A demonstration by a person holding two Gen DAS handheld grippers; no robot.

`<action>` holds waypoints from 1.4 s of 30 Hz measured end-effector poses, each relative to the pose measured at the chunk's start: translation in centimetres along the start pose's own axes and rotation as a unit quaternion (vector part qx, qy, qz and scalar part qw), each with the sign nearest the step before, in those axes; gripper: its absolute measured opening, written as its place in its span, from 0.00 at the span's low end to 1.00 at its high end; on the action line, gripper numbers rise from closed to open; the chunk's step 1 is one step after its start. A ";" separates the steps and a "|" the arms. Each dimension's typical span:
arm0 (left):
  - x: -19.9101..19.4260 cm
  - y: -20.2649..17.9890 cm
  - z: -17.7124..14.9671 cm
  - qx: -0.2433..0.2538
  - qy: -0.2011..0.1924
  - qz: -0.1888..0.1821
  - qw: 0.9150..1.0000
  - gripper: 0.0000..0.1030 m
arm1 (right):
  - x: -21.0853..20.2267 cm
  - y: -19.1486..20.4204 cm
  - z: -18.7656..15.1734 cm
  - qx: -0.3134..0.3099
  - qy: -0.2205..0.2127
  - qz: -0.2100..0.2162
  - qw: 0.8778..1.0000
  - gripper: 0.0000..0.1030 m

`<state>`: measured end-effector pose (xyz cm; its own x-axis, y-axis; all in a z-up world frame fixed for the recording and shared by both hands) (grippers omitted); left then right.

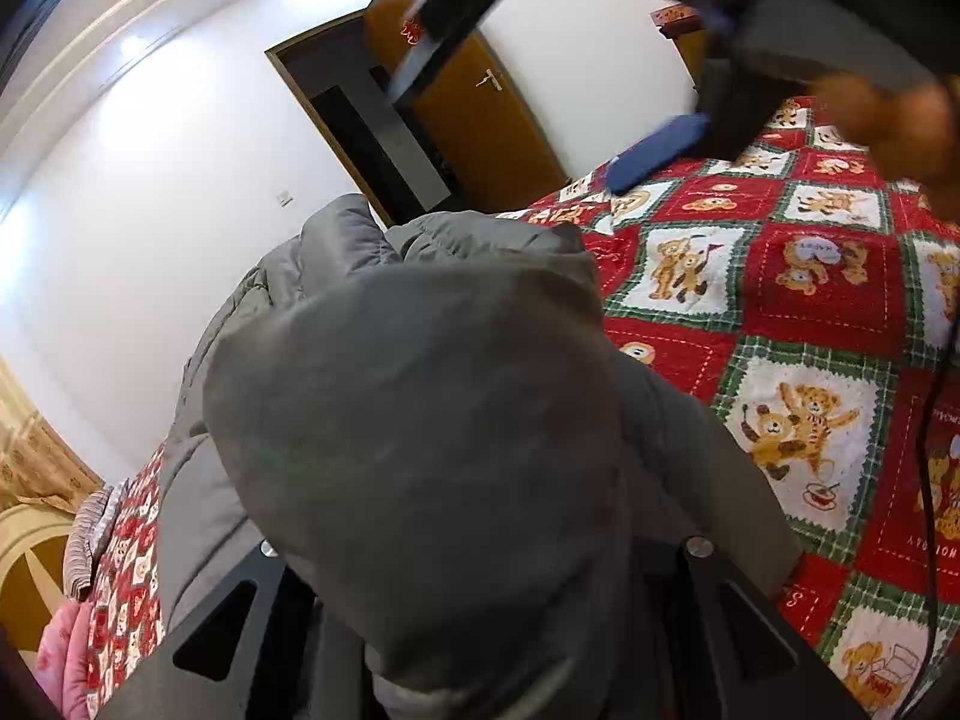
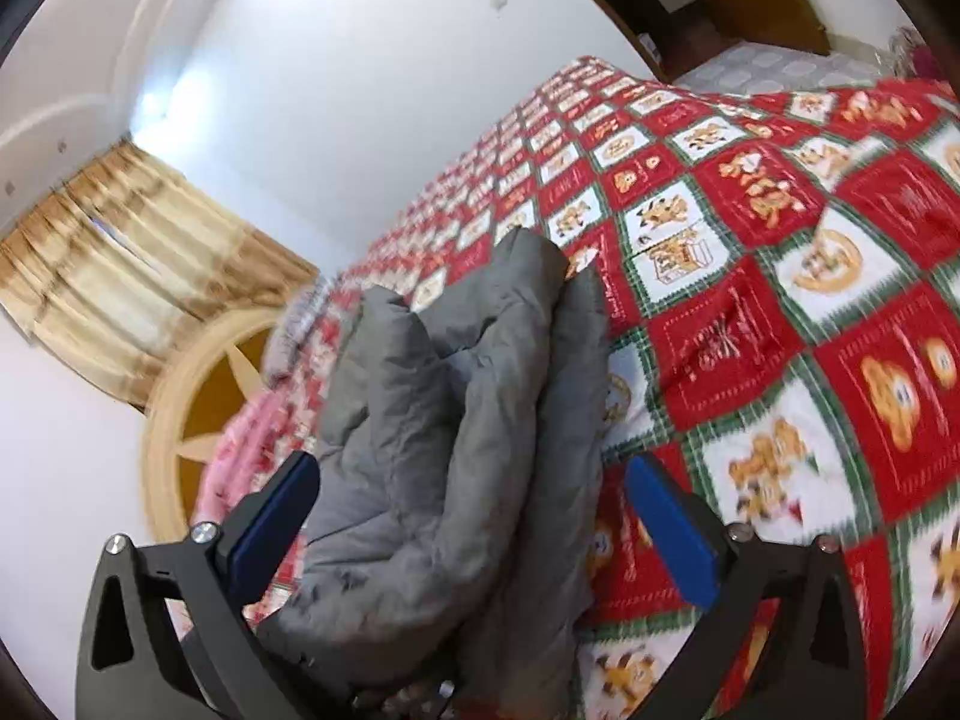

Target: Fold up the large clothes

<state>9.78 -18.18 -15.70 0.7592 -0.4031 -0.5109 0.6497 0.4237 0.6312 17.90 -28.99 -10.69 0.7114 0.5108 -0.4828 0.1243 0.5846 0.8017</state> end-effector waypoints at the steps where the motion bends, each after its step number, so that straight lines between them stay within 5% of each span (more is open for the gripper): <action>1: 0.0 -0.3 0.0 0.008 -0.001 0.004 1.000 0.22 | 1.0 0.9 0.0 -0.016 0.010 -0.005 1.000 1.00; 6: -0.2 -1.5 -0.1 0.024 -0.010 0.005 1.000 0.22 | 7.0 2.5 -0.1 -0.099 0.076 -0.058 0.990 0.94; 9: -0.3 -1.5 0.4 0.021 -0.016 0.000 1.000 0.24 | 8.9 3.4 -1.8 -0.195 0.104 -0.115 0.969 0.34; 10: -0.5 -1.4 0.3 0.018 -0.019 -0.005 1.000 0.25 | 9.2 3.3 -1.9 -0.212 0.104 -0.132 0.963 0.26; 18: -8.5 -0.1 -2.0 -0.005 -0.059 -0.084 0.995 0.67 | 7.6 -2.0 -1.1 -0.092 0.068 -0.093 0.989 0.20; 22: -12.1 4.5 -3.8 -0.133 -0.079 -0.157 0.975 0.70 | 7.0 -3.0 -2.2 -0.001 0.048 -0.035 0.998 0.21; 24: -11.5 9.1 -4.3 -0.217 -0.064 -0.144 0.963 0.76 | 7.2 -3.8 -2.6 0.041 0.042 -0.022 0.998 0.23; 26: -8.9 13.8 -4.7 -0.313 -0.027 -0.129 0.940 0.77 | 7.3 -4.9 -3.3 0.085 0.032 -0.009 0.996 0.24; 28: -5.6 16.0 -4.3 -0.366 0.009 -0.124 0.922 0.77 | 7.5 -5.8 -4.0 0.110 0.020 0.001 0.994 0.24; 30: -2.7 17.0 -2.9 -0.388 0.018 -0.121 0.914 0.77 | 7.5 -6.0 -4.5 0.119 0.015 0.006 0.993 0.23; 31: -1.9 17.1 -2.3 -0.385 0.016 -0.125 0.914 0.77 | 7.6 -6.0 -4.7 0.120 0.011 0.007 0.993 0.23; 35: 3.1 14.9 0.4 -0.327 0.066 -0.092 0.938 0.77 | 7.8 -5.8 -4.7 0.103 0.003 -0.007 0.995 0.23; 38: 6.3 13.2 -0.3 -0.297 0.104 -0.077 0.946 0.79 | 7.9 -5.6 -4.7 0.095 0.005 -0.014 0.995 0.22; 42: 8.2 11.7 -1.7 -0.266 0.089 -0.045 0.959 0.90 | 8.1 -5.9 -4.5 0.085 0.008 -0.009 0.996 0.20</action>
<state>23.67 -15.13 -13.48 0.6633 -0.3318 -0.6708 0.6038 0.7668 0.2178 19.83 -25.44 -20.90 0.6976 0.5116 -0.5017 0.2525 0.4798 0.8403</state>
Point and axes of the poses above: each gripper's, at about its wrist camera, not at the fingertips, and x roughly the way its jaws point, y to its left, z to its top, the point moved 10 cm from there along x, roughly the way its jaws point, and after that the axes turned 13 degrees about x, right-handed, at the moved point
